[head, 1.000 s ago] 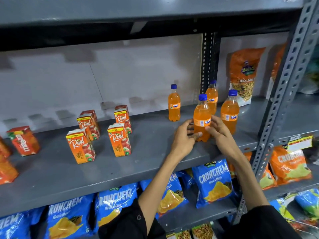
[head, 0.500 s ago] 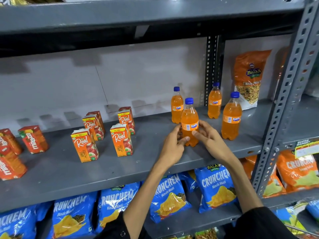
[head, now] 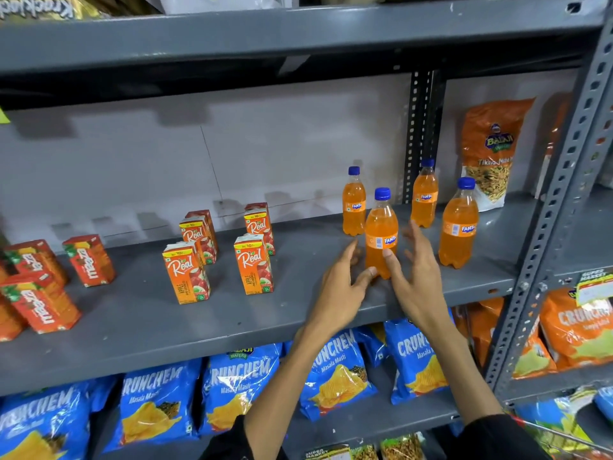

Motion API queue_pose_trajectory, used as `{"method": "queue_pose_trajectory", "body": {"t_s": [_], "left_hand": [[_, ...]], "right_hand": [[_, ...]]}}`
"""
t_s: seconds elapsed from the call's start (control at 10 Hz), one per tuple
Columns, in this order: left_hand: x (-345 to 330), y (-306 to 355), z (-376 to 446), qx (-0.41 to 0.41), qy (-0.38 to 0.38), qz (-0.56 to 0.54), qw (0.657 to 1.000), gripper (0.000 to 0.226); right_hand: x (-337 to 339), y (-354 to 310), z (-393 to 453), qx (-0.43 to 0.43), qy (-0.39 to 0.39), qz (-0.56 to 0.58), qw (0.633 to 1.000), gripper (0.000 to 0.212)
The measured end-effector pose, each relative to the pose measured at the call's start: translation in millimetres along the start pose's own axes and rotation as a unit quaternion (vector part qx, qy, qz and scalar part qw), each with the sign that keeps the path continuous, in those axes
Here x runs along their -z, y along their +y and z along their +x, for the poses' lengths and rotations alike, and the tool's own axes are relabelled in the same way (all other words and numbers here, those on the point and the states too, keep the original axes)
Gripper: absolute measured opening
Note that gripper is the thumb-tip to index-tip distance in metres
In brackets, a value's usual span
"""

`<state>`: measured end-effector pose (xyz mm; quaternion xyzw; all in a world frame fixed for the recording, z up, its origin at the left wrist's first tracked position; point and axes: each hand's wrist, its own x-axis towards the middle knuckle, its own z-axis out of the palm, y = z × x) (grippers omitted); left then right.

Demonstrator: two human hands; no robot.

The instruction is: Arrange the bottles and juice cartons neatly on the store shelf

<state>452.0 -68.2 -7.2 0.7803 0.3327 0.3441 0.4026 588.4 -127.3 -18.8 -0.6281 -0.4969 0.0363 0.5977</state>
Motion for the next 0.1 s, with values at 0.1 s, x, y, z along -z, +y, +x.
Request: {"method": "queue_pose_trajectory", "body": {"t_s": [0.1], "left_hand": [[17.4,-9.4,-39.2,-0.073,0.088,0.100,0.988,0.055]], "right_hand": [[-18.9,-12.1,-34.9,0.115,0.098,-0.084,0.985,0.072]]}}
